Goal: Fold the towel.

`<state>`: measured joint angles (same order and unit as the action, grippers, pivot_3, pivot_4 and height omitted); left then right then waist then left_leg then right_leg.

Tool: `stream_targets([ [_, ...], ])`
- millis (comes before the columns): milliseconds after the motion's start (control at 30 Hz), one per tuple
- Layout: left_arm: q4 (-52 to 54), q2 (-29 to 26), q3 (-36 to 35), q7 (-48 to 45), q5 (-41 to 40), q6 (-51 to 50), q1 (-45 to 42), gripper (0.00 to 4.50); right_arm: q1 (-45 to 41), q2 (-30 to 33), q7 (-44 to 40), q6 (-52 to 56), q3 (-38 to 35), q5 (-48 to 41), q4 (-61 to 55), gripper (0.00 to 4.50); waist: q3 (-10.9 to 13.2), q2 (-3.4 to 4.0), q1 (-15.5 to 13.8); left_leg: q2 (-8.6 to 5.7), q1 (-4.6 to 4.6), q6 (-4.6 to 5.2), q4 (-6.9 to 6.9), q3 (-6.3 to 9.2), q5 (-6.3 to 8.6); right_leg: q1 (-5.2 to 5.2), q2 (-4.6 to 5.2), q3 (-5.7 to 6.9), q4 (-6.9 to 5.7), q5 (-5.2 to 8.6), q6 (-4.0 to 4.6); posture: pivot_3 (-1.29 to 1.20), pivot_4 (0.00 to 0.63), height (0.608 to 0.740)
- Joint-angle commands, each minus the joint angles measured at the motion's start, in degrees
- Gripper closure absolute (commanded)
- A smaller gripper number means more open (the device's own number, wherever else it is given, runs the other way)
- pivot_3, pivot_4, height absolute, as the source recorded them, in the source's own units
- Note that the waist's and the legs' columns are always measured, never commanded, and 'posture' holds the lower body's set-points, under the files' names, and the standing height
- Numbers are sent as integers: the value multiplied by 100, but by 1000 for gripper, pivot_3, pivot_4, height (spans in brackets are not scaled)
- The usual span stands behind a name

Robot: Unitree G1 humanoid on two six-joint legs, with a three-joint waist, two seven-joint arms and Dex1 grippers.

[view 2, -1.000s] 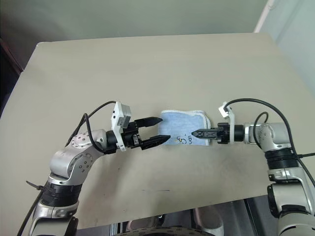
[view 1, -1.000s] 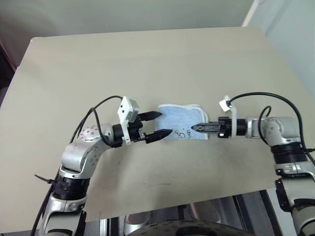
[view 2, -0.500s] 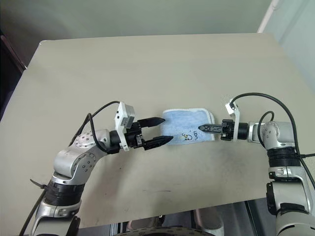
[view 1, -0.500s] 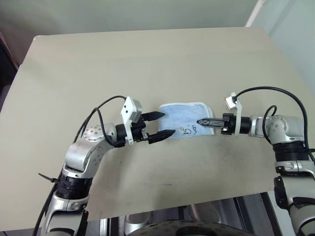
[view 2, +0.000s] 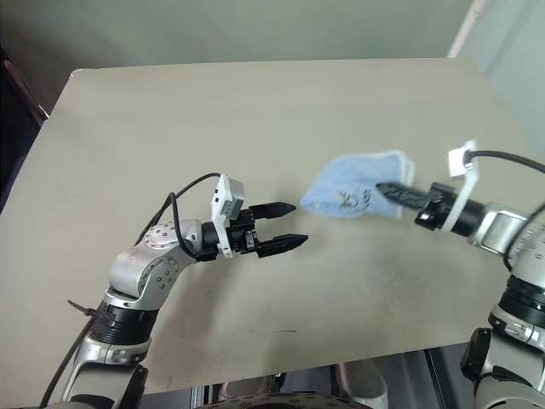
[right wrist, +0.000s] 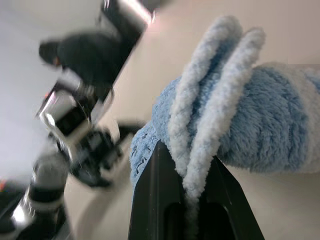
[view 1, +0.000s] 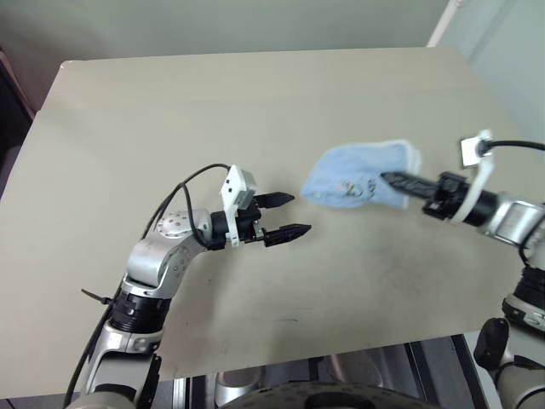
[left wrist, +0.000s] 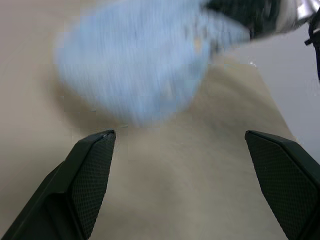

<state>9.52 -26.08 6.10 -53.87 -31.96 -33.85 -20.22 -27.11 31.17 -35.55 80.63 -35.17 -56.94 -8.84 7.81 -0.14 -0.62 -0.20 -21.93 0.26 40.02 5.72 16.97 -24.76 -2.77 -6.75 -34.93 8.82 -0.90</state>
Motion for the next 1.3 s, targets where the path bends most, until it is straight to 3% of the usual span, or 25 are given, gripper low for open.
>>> stream_targets([
  [33, -53, 75, 95, -162, 36, 175, -175, 0, -40, -127, 1082, -137, -1155, -391, -317, 4478, 0, 0, -7, 0, 0, 5, 0, 0, 3, 1, 1, 0, 0, 0, -1, 0, 150, 740],
  [200, -414, 240, 260, -326, 122, 291, -452, 0, 254, -533, 2359, -865, -1967, -297, -475, 4478, 0, 0, -3, 3, 0, 22, -2, 0, 13, 0, 2, -2, -1, 3, -7, 0, 150, 740],
  [300, -601, 339, 328, -409, 207, 385, -578, 0, 311, -788, 2854, -1546, -2069, -153, -446, 4478, 4, 10, 1, 1, -1, 34, -2, -1, 21, -4, 3, -7, 0, -8, -27, 0, 150, 740],
  [500, -882, 535, 391, -486, 324, 535, -759, 0, 119, -1040, 3773, -3108, -2355, 247, 523, 4478, 3, 14, 10, 2, -2, 49, -3, 0, 30, -4, 6, -9, 1, -28, -72, 0, 150, 740],
  [767, -796, 604, 352, -410, 436, 623, -643, 0, 678, -953, 3589, -4125, -1813, 941, 1831, 4478, -2, 24, -5, 4, -4, 55, -7, -1, 34, -5, 7, -8, 2, -10, -85, 0, 150, 740],
  [933, -667, 614, 302, -317, 424, 568, -519, 0, 882, -828, 3429, -4176, -1755, 801, 2013, 4478, -3, 37, -5, 4, -4, 57, -5, -11, 40, -2, 9, -13, 9, -5, -91, 0, 150, 740],
  [1033, -649, 611, 294, -287, 433, 609, -421, 0, 937, -655, 3312, -4075, -1790, 669, 2044, 3682, -3, 38, -12, 3, -4, 59, -4, -12, 41, 0, 10, -14, 10, -1, -92, 0, 150, 740],
  [1300, -533, 622, 274, -208, 385, 539, -323, 0, 1044, -300, 3347, -3781, -1953, 260, 1973, 941, -2, 39, -15, 3, -3, 59, -4, -15, 42, 0, 10, -16, 6, 4, -89, 0, 150, 740],
])
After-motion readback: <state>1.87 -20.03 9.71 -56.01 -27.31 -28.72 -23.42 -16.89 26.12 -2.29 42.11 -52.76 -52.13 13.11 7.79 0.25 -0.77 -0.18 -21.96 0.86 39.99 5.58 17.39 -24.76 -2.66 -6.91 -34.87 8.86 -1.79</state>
